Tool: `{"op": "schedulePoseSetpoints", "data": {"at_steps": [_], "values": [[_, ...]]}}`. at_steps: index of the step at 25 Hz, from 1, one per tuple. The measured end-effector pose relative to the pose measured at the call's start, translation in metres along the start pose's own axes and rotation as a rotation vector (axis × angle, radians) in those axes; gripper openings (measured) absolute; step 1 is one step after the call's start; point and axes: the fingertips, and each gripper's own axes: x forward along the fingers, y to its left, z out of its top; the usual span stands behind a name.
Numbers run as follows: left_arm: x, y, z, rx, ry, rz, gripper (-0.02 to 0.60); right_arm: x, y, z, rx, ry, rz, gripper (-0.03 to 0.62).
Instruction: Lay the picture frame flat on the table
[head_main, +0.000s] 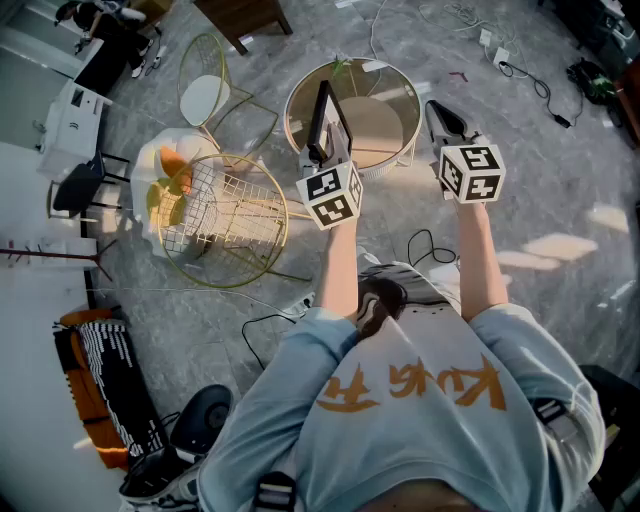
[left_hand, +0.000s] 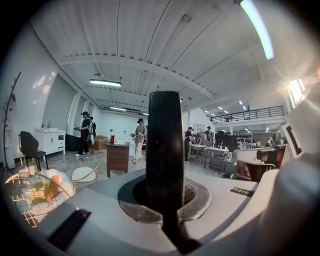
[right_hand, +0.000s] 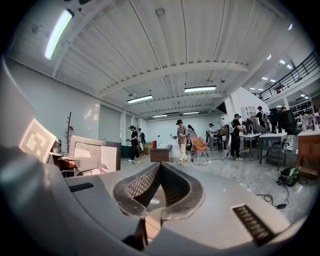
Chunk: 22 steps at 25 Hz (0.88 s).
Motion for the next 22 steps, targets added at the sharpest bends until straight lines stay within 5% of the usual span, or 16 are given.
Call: {"op": "schedulePoseSetpoints", "data": {"at_steps": [22], "values": [[-0.021,0.015,0.013,-0.01,-0.037,0.062,0.026,0.005,0.002,0.007,0.018,-0.025,0.027,-0.002]]}}
